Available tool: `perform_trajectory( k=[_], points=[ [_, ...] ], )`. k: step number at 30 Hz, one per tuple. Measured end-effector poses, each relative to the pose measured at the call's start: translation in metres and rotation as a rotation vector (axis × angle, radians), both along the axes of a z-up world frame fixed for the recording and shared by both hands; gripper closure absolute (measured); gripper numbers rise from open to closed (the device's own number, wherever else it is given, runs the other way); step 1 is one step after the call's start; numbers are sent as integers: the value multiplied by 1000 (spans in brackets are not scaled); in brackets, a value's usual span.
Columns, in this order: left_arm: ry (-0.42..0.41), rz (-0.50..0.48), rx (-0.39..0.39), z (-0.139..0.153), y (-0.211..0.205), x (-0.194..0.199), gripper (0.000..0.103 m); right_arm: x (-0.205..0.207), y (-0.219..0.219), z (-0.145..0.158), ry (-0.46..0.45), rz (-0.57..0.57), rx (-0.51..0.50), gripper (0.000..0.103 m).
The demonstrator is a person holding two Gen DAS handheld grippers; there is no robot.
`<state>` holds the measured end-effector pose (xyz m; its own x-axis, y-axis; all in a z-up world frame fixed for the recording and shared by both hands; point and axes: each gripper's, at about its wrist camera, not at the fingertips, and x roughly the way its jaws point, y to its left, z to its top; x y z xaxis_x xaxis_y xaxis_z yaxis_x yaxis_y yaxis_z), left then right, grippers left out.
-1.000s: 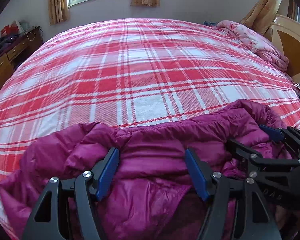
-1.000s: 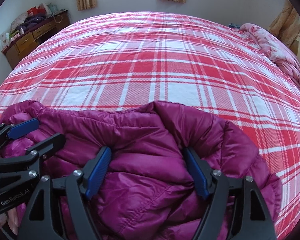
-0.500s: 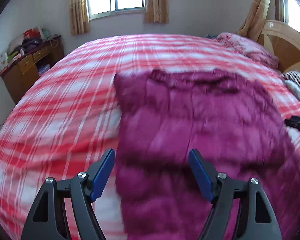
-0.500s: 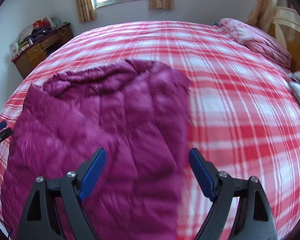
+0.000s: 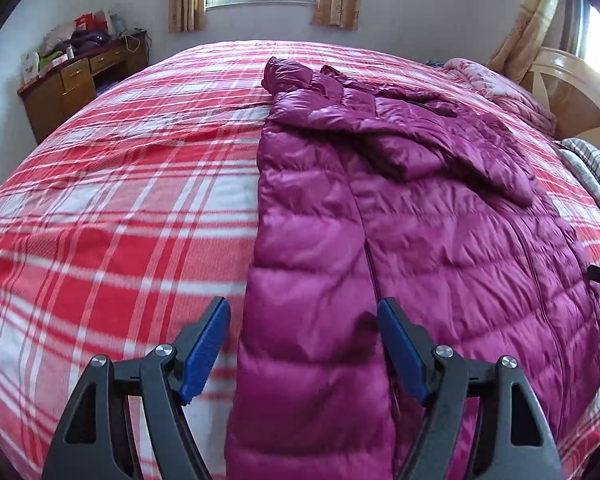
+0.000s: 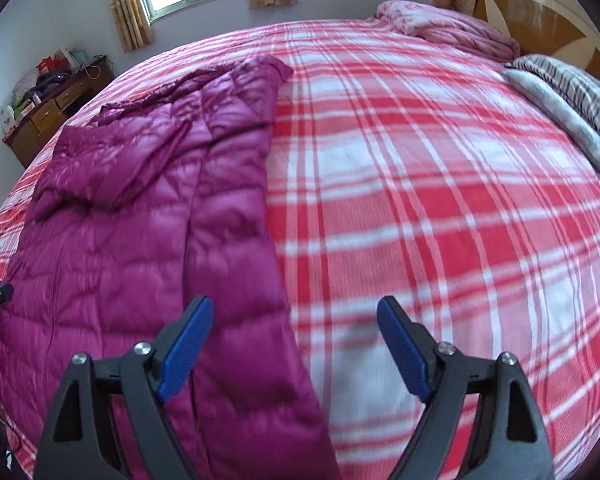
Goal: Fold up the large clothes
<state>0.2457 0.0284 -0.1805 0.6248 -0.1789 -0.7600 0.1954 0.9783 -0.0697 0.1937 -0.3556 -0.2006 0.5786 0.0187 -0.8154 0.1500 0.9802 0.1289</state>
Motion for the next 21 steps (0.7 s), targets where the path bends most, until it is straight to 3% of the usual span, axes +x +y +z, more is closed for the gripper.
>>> perform_trajectory(
  k=[10, 15, 17, 19, 20, 21],
  points=[
    [3, -23, 24, -11, 24, -61, 27, -62, 18, -13, 32, 39, 6, 17],
    [3, -37, 34, -17, 28, -79, 27, -78, 30, -17, 34, 69, -10, 25],
    [17, -46, 14, -16, 25, -82, 27, -82, 34, -18, 27, 67, -12, 32],
    [36, -71, -17, -15, 22, -84, 27, -85, 36, -14, 17, 80, 15, 57],
    [46, -84, -44, -15, 21, -86, 27, -86, 36, -12, 12, 94, 53, 64],
    [45, -97, -62, -15, 20, -89, 37, -86, 37, -11, 8, 98, 74, 75]
  ],
)
